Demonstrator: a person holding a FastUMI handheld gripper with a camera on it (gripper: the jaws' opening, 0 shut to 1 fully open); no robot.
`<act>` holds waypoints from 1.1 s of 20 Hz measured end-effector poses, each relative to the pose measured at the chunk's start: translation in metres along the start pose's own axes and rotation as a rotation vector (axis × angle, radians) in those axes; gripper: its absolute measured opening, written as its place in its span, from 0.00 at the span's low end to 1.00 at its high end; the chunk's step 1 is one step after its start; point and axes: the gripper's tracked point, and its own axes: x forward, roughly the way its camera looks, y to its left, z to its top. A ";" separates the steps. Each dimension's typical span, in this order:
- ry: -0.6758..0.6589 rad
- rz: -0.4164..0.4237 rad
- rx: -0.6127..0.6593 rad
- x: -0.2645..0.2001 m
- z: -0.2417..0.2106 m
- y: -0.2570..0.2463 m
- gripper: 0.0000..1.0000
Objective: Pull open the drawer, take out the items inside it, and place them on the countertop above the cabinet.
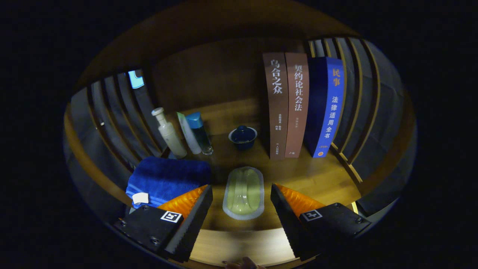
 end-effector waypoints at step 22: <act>-0.294 0.062 -0.124 -0.181 -0.216 0.005 0.99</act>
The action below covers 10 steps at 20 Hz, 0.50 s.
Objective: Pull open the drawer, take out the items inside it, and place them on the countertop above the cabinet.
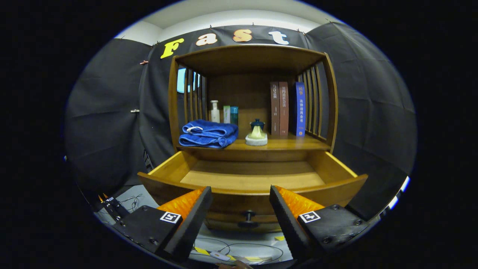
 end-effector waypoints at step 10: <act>0.022 -0.074 -0.002 0.029 -0.034 -0.019 1.00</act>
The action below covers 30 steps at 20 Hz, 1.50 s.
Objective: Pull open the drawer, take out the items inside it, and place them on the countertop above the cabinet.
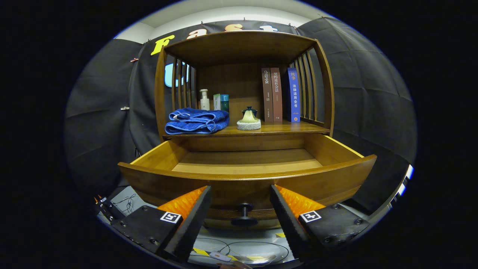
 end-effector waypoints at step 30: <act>0.006 -0.033 0.012 0.161 0.046 0.000 0.99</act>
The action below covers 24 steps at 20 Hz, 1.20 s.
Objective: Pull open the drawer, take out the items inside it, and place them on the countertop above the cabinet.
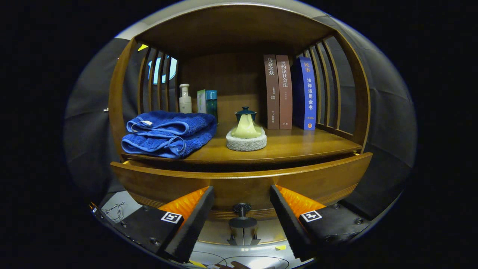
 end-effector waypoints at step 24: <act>-0.002 0.010 0.019 0.005 0.016 0.000 0.99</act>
